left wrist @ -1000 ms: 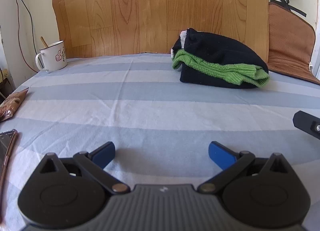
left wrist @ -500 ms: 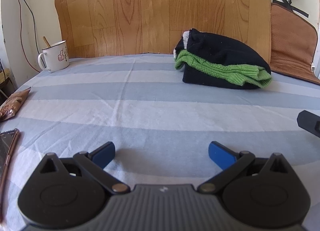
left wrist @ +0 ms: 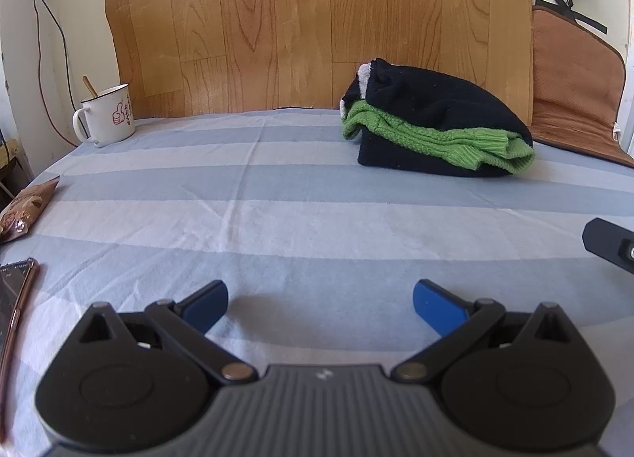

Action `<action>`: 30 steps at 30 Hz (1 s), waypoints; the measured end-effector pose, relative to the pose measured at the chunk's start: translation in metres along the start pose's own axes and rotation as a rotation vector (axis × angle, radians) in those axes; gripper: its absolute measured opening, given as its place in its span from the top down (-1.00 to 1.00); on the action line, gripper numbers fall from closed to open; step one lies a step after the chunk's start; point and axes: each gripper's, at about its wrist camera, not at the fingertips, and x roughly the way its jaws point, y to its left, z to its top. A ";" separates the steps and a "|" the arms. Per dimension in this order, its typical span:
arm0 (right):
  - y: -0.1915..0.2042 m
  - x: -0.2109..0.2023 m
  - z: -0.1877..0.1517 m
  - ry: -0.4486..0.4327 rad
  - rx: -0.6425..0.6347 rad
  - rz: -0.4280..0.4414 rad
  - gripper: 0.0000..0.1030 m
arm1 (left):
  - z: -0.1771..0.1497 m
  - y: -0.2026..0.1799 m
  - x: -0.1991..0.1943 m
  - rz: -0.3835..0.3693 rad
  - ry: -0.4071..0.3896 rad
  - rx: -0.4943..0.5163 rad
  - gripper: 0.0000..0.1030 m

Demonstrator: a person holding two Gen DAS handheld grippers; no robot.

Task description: Fold small clothes

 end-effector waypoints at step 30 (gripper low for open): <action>-0.002 0.002 0.001 0.019 0.014 0.005 -0.56 | 0.000 0.000 -0.001 -0.008 -0.016 -0.001 -1.00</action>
